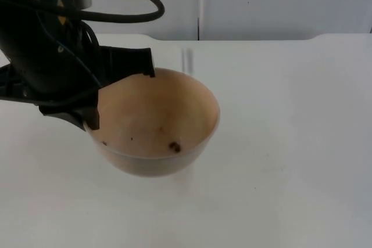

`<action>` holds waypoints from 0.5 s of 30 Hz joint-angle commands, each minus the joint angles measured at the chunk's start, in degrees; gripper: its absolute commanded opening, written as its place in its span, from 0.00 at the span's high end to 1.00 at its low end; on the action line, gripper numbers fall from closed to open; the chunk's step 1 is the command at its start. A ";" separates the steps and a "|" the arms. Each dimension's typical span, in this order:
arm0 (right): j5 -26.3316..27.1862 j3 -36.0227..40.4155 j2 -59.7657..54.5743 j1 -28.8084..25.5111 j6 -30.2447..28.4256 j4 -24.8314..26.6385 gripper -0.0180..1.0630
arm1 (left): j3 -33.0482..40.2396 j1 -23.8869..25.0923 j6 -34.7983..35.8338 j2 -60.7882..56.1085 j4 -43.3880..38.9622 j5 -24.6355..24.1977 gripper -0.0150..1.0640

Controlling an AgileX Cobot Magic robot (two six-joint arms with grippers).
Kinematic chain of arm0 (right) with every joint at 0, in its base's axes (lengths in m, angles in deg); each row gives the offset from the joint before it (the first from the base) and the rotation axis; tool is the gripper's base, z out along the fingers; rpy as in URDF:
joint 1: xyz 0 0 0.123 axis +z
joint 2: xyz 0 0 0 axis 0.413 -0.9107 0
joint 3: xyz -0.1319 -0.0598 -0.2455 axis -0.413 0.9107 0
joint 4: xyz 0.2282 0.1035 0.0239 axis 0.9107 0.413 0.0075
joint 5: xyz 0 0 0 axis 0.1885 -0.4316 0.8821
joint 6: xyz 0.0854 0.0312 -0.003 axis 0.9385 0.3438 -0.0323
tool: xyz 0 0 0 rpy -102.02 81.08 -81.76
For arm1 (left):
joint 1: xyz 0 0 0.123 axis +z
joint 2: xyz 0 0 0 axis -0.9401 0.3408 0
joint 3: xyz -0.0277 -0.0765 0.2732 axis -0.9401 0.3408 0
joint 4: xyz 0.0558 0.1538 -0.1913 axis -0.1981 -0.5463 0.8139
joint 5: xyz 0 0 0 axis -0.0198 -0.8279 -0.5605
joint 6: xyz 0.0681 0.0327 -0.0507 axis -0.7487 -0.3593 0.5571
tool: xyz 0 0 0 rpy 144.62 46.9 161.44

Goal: Pick up the bowl with the left hand and pour the coffee beans from the cup into the bowl with the right hand.

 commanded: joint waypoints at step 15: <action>-2.68 1.77 0.56 0.59 2.86 -2.83 0.98 | 0.20 -0.27 0.55 -0.57 1.39 -0.20 0.99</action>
